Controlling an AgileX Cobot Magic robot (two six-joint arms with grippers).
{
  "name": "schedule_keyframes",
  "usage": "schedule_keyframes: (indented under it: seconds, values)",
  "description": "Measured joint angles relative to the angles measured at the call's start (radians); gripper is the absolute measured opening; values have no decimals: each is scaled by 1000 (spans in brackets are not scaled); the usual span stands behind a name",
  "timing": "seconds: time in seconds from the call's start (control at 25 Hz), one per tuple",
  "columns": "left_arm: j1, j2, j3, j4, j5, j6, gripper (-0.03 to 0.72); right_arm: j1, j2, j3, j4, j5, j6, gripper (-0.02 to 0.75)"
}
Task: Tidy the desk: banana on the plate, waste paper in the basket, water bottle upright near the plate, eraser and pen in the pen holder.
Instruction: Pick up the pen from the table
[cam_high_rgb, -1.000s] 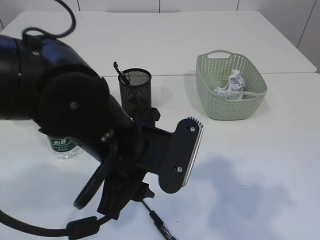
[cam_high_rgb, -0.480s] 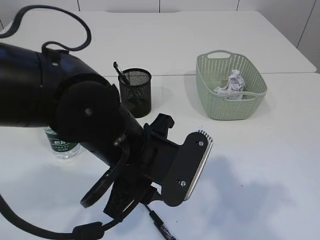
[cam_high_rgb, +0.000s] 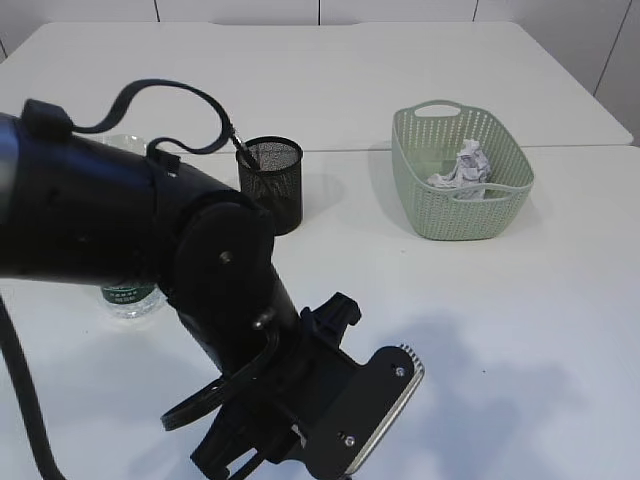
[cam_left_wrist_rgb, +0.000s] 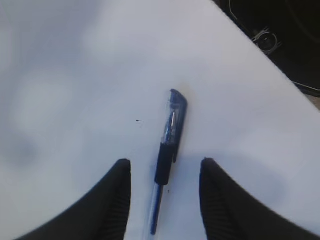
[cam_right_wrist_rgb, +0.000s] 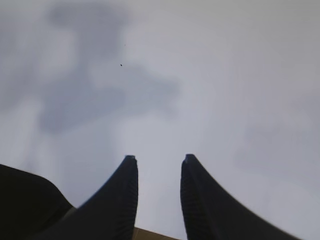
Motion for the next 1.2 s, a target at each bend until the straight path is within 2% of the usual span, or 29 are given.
schedule_keyframes:
  seconds: [0.24, 0.56, 1.0, 1.2]
  values:
    - [32, 41, 0, -51, 21, 64, 319, 0, 0, 0, 0, 0, -11, 221]
    - [74, 62, -7, -67, 19, 91, 300, 0, 0, 0, 0, 0, -37, 221]
    - [80, 136, -28, -90, -17, 112, 290, 0, 0, 0, 0, -2, -50, 221]
    - [104, 144, -28, -100, -18, 116, 286, 0, 0, 0, 0, -2, -59, 221]
